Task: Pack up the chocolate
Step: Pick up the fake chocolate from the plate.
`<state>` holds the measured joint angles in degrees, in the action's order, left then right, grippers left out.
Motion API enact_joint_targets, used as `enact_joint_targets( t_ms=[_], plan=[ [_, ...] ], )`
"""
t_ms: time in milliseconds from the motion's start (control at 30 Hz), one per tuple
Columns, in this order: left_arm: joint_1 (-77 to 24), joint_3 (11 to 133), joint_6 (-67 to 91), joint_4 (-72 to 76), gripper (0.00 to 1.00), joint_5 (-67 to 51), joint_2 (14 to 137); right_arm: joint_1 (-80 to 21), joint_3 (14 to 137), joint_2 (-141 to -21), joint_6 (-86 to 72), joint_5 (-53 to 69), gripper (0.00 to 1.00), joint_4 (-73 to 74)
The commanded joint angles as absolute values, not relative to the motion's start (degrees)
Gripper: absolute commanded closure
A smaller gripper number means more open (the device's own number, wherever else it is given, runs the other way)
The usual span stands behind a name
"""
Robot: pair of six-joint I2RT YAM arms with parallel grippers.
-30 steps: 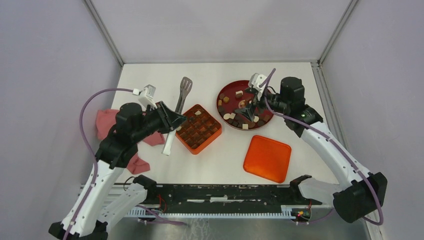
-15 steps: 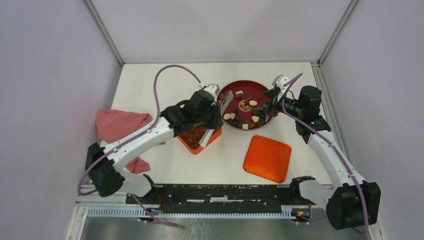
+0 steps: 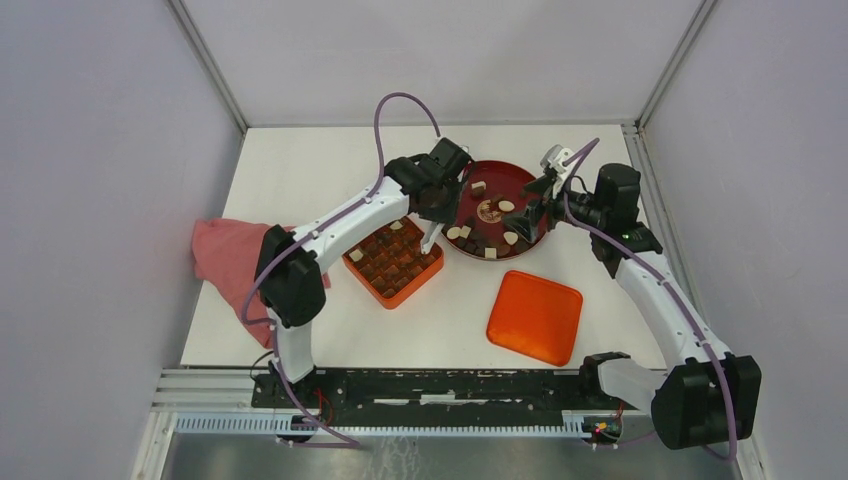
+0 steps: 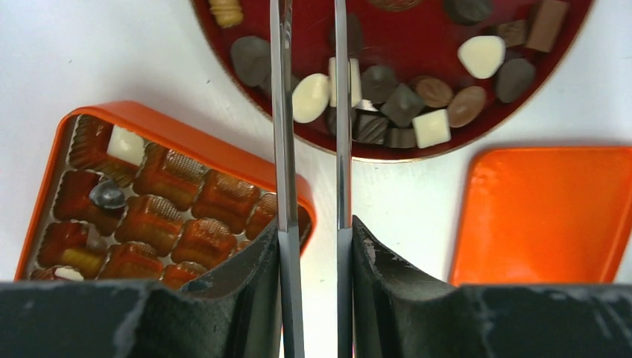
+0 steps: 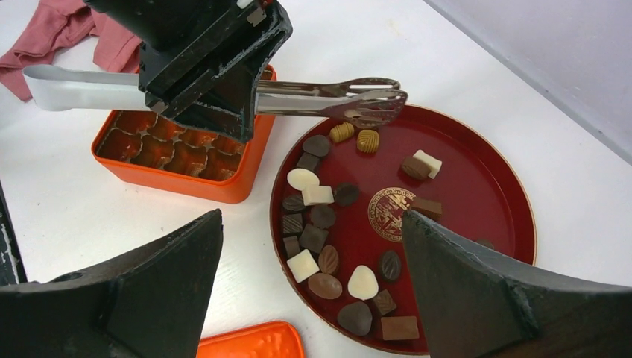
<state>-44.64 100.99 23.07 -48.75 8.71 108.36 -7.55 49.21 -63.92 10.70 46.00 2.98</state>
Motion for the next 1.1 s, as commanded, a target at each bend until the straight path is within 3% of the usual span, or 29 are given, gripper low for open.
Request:
enact_joint_targets(
  t_ms=[0, 567, 1067],
  plan=[
    [-42.99, 104.11, 23.38, -50.70, 0.61, 9.58, 108.70, -7.43, 53.04, -64.66, 13.52, 45.11, 0.05, 5.74],
    [-41.01, 107.89, 19.79, -53.39, 0.61, 6.54, 116.49, -7.98, 54.36, -70.44, 16.50, 49.04, 0.08, 9.05],
    [-41.91, 111.90, 17.99, -58.00, 0.57, 10.87, 120.28, -9.14, 54.77, -72.34, 17.64, 49.14, 0.08, 9.75]
  ],
)
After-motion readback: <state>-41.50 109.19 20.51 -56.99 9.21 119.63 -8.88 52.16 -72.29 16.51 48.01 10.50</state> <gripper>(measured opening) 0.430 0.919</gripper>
